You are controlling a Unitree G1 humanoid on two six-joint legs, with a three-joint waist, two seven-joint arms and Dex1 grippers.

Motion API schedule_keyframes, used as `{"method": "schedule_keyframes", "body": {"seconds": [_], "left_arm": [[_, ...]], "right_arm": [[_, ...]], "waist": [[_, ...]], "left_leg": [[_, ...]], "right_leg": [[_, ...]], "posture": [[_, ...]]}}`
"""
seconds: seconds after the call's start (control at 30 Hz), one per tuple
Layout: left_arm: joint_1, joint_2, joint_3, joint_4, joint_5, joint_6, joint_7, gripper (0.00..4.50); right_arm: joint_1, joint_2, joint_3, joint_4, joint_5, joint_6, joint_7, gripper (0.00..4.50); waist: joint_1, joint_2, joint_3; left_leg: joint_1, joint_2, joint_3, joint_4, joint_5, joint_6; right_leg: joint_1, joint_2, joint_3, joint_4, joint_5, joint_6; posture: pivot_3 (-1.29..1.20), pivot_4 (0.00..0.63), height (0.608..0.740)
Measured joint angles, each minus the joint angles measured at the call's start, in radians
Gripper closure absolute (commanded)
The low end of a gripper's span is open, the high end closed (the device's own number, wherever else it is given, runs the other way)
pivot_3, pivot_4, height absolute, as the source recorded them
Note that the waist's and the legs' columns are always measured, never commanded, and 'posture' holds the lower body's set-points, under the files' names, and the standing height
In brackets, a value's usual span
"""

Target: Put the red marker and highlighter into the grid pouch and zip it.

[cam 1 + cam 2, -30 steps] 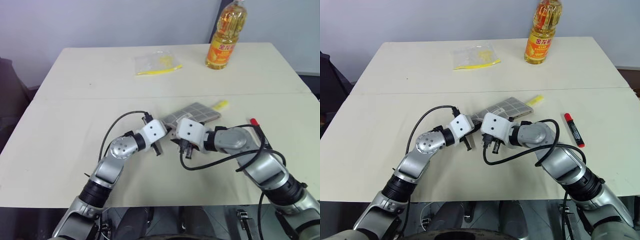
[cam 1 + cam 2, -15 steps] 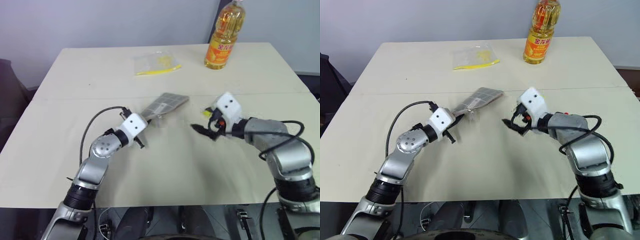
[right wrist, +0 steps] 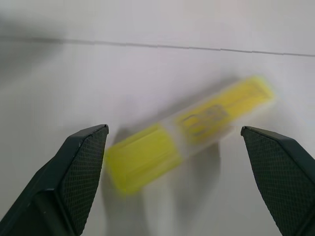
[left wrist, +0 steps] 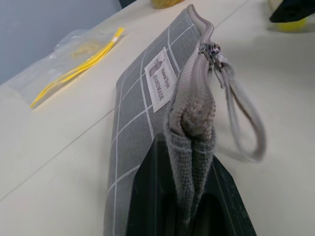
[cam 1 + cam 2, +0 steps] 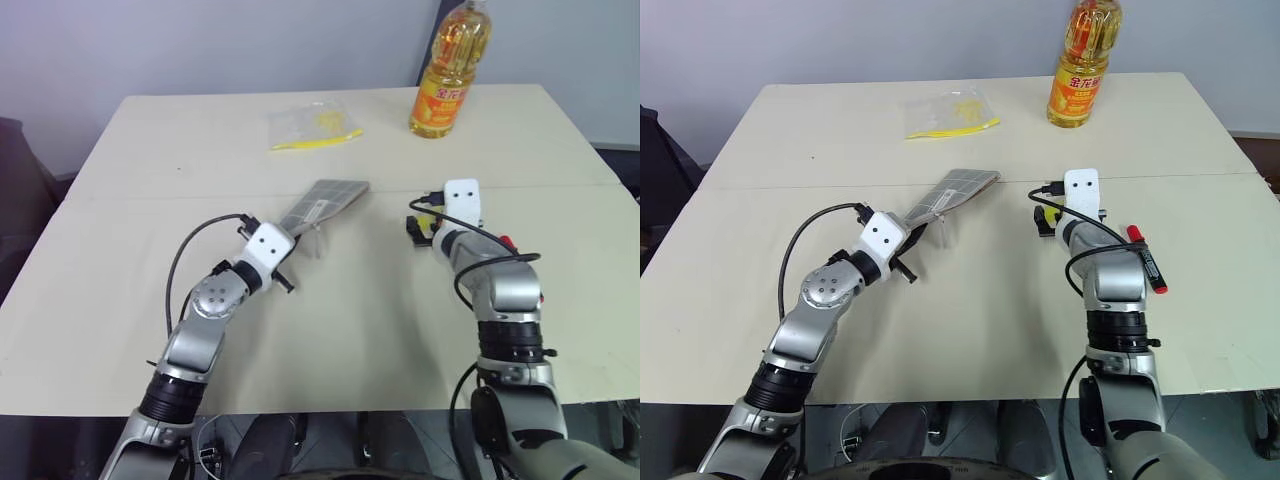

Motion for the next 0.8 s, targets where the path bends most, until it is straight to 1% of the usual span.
{"method": "schedule_keyframes", "body": {"seconds": [0.13, 0.23, 0.3, 0.37, 0.4, 0.5, 0.53, 0.63, 0.7, 0.77, 0.8], "left_arm": [[0.008, -0.008, -0.006, -0.009, -0.002, 0.002, -0.001, 4.50], [0.008, -0.013, -0.007, -0.010, -0.008, 0.002, -0.003, 4.50], [0.009, -0.015, -0.007, -0.013, -0.010, 0.002, -0.005, 4.50], [0.009, -0.014, -0.007, -0.016, -0.010, 0.002, -0.006, 4.50], [0.009, -0.013, -0.007, -0.016, -0.010, 0.002, -0.007, 4.50], [0.008, -0.010, -0.007, -0.016, -0.017, 0.002, -0.010, 4.50], [0.008, -0.010, -0.007, -0.016, -0.019, 0.002, -0.010, 4.50], [0.008, -0.009, -0.006, -0.016, -0.021, 0.002, -0.010, 4.50], [0.006, -0.009, -0.006, -0.016, -0.025, 0.001, -0.010, 4.50], [0.003, -0.007, -0.003, -0.015, -0.034, 0.000, -0.015, 4.50], [0.001, -0.006, 0.003, -0.014, -0.048, 0.000, -0.024, 4.50]], "right_arm": [[-0.011, 0.048, -0.014, 0.017, -0.008, -0.006, -0.074, 0.02], [-0.050, 0.098, -0.062, 0.070, -0.005, -0.010, -0.143, 0.02], [-0.066, 0.100, -0.074, 0.109, -0.007, -0.015, -0.171, 0.53], [-0.070, 0.101, -0.079, 0.123, -0.007, -0.022, -0.189, 1.27], [-0.072, 0.101, -0.081, 0.125, -0.006, -0.023, -0.196, 1.85], [-0.072, 0.102, -0.088, 0.124, -0.006, -0.020, -0.211, 3.38], [-0.072, 0.102, -0.090, 0.119, -0.006, -0.015, -0.218, 3.65], [-0.066, 0.097, -0.096, 0.093, -0.006, 0.017, -0.225, 3.63], [-0.055, 0.071, -0.081, 0.067, -0.006, 0.036, -0.196, 3.63], [-0.024, -0.032, -0.003, 0.009, -0.004, 0.042, -0.091, 3.63], [-0.003, -0.131, 0.058, -0.047, -0.004, 0.034, 0.008, 3.63]], "waist": [[-0.002, 0.000, 0.000], [-0.003, 0.000, 0.000], [-0.001, 0.000, 0.000], [-0.001, 0.001, 0.000], [-0.002, 0.001, 0.000], [-0.003, 0.001, 0.000], [-0.003, 0.001, 0.000], [-0.003, 0.001, 0.000], [-0.003, 0.001, 0.000], [0.000, 0.002, 0.000], [0.000, 0.002, 0.000]], "left_leg": [[0.000, 0.000, 0.000, 0.000, 0.000, 0.000], [0.000, 0.000, 0.000, 0.000, 0.000, 0.000], [0.000, 0.000, 0.000, 0.000, 0.000, 0.000], [0.000, 0.000, 0.000, 0.000, 0.000, 0.000], [0.000, 0.000, 0.000, 0.000, 0.000, 0.000], [0.000, 0.000, 0.000, 0.000, 0.001, 0.000], [0.000, 0.000, 0.000, 0.000, 0.001, 0.000], [0.000, 0.000, 0.000, 0.000, 0.001, 0.000], [0.000, 0.000, 0.000, 0.000, 0.001, 0.000], [0.000, 0.000, 0.000, 0.000, 0.000, 0.000], [0.000, 0.000, 0.000, 0.000, 0.000, 0.000]], "right_leg": [[0.000, 0.001, 0.000, 0.000, 0.000, 0.000], [0.000, 0.001, 0.000, 0.000, 0.000, -0.001], [0.000, 0.001, 0.000, 0.000, 0.000, -0.001], [0.000, 0.001, 0.000, 0.000, 0.000, -0.001], [0.000, 0.001, 0.000, 0.000, 0.000, -0.001], [0.000, 0.001, 0.000, 0.000, 0.000, -0.001], [0.000, 0.001, 0.000, 0.000, 0.000, -0.001], [0.000, 0.001, 0.000, 0.000, 0.000, -0.001], [0.000, 0.001, 0.000, 0.000, 0.000, -0.001], [0.000, 0.001, 0.000, 0.000, 0.000, -0.001], [0.000, 0.001, 0.000, 0.000, 0.000, -0.001]], "posture": [[0.00, 0.150, 0.740], [0.00, 0.150, 0.740], [0.00, 0.150, 0.740], [0.00, 0.150, 0.740], [0.00, 0.150, 0.740], [0.00, 0.150, 0.740], [0.00, 0.150, 0.740], [0.00, 0.150, 0.740], [0.00, 0.150, 0.740], [0.00, 0.150, 0.740], [0.00, 0.150, 0.740]]}}
